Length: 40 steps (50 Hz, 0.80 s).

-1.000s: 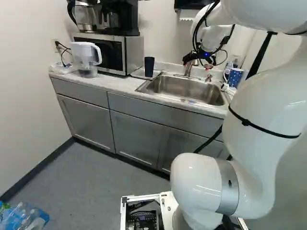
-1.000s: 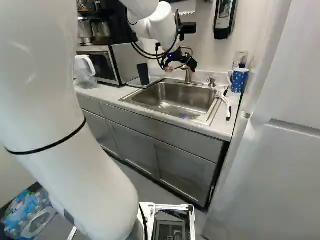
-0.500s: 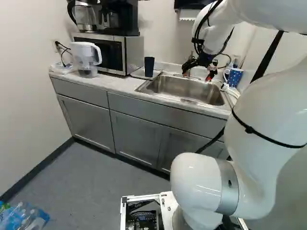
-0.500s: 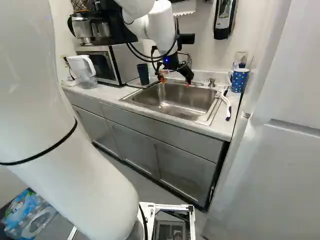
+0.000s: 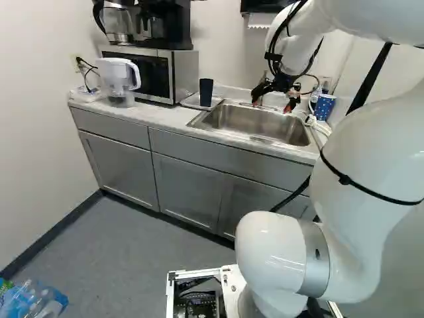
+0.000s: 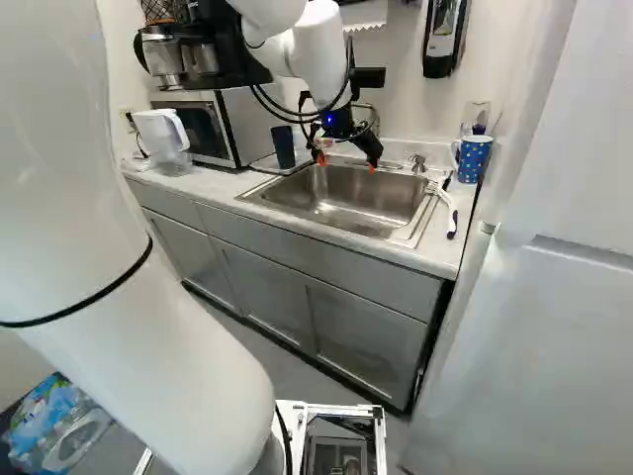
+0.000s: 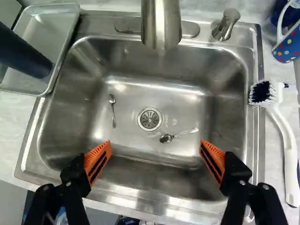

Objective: Rinse the cup and place it in the tray

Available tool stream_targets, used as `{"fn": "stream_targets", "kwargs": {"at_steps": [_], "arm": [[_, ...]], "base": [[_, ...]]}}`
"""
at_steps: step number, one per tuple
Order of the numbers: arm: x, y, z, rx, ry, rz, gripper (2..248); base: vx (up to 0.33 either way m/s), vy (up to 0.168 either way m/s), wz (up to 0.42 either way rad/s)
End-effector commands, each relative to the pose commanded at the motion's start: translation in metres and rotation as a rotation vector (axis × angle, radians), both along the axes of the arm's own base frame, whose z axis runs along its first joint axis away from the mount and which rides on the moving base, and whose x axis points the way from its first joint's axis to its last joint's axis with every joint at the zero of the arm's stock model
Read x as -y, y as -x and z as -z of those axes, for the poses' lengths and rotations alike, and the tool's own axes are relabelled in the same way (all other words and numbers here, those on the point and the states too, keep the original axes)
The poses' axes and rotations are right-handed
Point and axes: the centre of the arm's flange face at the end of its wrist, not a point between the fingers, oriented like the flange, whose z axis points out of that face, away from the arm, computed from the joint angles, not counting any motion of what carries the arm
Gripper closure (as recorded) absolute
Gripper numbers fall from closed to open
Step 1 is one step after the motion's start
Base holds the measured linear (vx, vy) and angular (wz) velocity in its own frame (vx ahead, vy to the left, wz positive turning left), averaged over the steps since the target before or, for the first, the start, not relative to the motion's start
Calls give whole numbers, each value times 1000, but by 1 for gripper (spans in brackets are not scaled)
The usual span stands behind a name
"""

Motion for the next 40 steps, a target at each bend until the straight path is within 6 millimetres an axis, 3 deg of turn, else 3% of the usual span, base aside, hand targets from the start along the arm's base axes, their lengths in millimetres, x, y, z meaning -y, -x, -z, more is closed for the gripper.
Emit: {"fn": "stream_targets", "kwargs": {"at_steps": [15, 40], "arm": [[0, 0, 0, 0, 0, 0, 3], [0, 0, 0, 0, 0, 0, 3]], "base": [[-9, 8, 46], [-18, 69, 11]]}}
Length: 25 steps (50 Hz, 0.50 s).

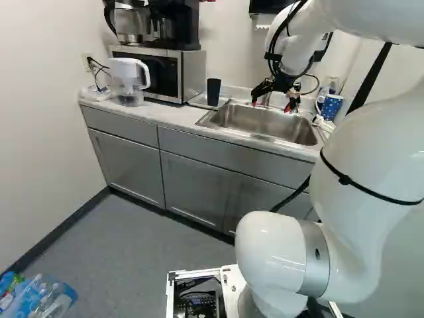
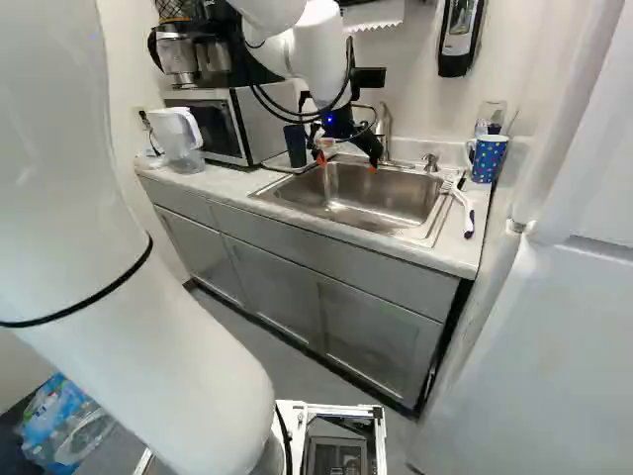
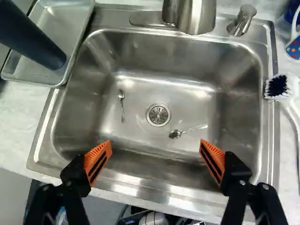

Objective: Rinse the cup and place it in the tray

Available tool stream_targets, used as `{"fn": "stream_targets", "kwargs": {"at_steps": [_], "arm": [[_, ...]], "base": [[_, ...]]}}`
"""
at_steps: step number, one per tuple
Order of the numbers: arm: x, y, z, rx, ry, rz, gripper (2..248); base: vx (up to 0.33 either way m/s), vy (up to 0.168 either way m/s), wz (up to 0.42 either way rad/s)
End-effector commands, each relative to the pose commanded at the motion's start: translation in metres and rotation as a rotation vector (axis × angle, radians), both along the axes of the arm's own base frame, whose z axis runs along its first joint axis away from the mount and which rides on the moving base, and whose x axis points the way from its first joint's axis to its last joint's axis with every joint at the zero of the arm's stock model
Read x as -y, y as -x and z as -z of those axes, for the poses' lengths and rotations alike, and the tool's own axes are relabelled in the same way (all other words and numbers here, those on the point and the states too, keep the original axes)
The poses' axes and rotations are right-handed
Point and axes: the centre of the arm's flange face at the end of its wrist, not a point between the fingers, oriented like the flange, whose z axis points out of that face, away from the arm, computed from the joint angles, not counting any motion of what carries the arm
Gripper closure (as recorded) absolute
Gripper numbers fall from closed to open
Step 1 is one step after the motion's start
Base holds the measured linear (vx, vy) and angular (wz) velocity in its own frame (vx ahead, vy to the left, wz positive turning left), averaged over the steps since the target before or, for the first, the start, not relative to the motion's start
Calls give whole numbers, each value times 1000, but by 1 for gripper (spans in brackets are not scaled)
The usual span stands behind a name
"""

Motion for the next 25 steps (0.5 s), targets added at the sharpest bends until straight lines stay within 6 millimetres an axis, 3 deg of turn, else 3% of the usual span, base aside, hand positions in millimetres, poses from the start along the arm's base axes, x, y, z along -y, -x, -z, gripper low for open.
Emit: {"fn": "stream_targets", "kwargs": {"at_steps": [25], "arm": [[0, 0, 0, 0, 0, 0, 3]], "base": [[-72, 124, 5]]}}
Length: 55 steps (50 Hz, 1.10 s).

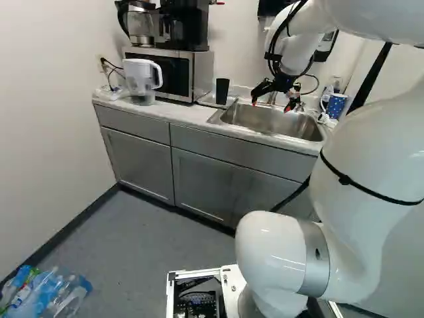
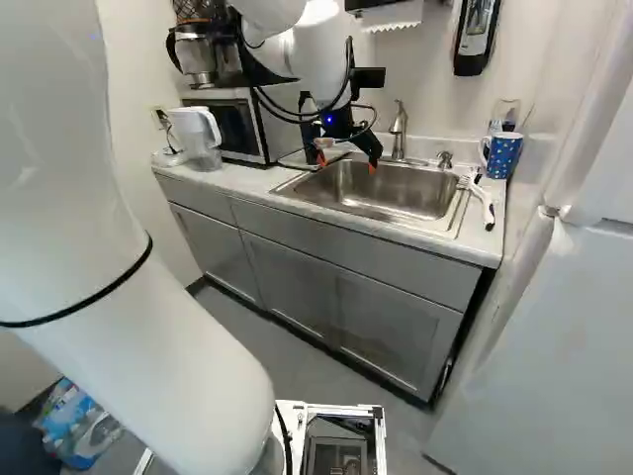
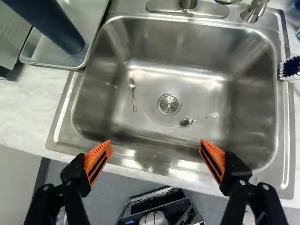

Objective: Rinse the cup and place it in the tray

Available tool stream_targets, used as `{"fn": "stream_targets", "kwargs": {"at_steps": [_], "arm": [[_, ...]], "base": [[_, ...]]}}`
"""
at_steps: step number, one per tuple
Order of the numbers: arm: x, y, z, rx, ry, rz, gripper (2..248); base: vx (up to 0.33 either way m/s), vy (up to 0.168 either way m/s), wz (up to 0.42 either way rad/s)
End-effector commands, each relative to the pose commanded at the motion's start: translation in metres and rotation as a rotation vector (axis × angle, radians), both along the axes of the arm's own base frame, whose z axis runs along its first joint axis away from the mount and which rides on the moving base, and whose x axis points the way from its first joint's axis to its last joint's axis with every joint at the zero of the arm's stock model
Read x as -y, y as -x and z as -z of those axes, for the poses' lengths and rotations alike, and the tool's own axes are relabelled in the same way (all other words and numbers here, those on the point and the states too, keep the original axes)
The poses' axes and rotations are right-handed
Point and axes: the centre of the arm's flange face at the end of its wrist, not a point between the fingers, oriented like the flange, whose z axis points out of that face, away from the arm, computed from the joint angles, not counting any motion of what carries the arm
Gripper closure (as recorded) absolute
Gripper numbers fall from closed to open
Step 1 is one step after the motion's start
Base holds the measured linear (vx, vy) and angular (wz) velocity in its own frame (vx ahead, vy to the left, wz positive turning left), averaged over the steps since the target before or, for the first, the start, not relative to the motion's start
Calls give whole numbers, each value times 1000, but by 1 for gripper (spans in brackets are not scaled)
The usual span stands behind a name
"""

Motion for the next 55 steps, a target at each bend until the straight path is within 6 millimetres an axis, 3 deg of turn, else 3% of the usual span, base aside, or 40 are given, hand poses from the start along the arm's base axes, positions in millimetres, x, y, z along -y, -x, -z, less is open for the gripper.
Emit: {"fn": "stream_targets", "kwargs": {"at_steps": [22, 55], "arm": [[0, 0, 0, 0, 0, 0, 3], [0, 0, 0, 0, 0, 0, 3]], "base": [[-98, 140, -14], [-114, 106, -183]]}}
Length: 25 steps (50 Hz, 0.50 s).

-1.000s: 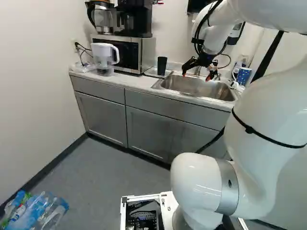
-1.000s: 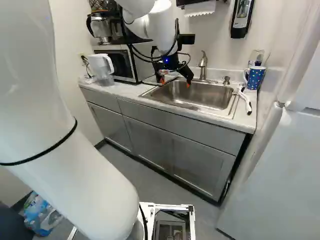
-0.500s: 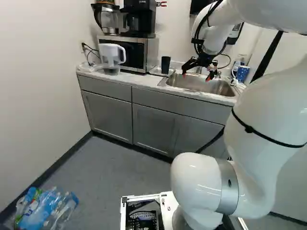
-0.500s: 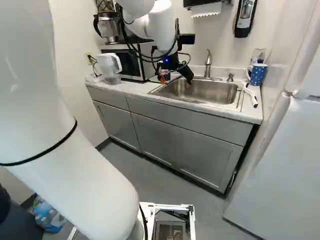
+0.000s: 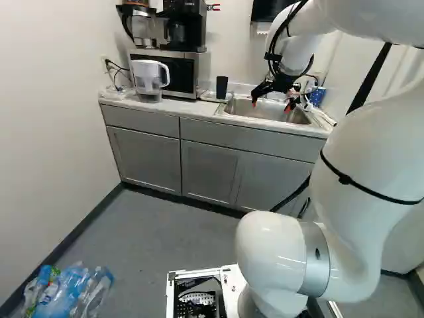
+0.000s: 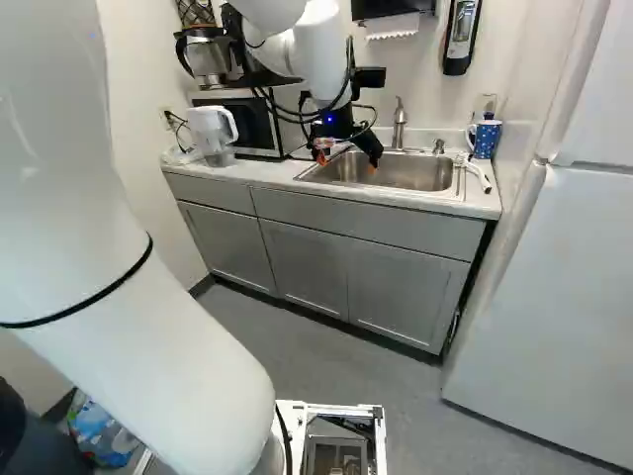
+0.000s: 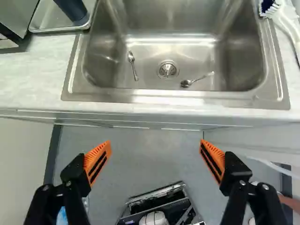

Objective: Rinse the cup and place it in the tray

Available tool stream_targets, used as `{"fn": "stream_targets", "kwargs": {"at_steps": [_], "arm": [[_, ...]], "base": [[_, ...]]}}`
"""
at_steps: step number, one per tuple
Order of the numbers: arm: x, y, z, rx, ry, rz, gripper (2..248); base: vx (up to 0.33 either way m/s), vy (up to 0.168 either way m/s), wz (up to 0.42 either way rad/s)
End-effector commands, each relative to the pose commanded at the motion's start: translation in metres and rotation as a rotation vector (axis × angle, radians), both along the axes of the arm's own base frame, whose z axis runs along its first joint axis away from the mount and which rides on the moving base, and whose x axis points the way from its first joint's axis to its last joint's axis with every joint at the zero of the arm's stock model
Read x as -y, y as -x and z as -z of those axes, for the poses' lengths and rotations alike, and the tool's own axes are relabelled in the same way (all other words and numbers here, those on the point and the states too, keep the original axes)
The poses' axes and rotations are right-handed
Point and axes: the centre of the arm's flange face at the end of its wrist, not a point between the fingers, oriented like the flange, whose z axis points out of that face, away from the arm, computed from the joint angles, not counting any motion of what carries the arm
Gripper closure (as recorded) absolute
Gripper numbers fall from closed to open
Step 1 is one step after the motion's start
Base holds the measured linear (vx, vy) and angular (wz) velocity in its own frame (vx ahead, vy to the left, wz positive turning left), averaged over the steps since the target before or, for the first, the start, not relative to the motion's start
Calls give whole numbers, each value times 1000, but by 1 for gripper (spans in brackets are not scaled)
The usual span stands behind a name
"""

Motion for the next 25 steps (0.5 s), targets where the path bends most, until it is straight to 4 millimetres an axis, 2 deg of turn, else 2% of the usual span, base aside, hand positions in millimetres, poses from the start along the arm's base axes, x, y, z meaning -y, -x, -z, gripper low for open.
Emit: {"fn": "stream_targets", "kwargs": {"at_steps": [11, 25], "arm": [[0, 0, 0, 0, 0, 0, 3], [0, 0, 0, 0, 0, 0, 3]], "base": [[-117, 84, -189], [-112, 56, -197]]}}
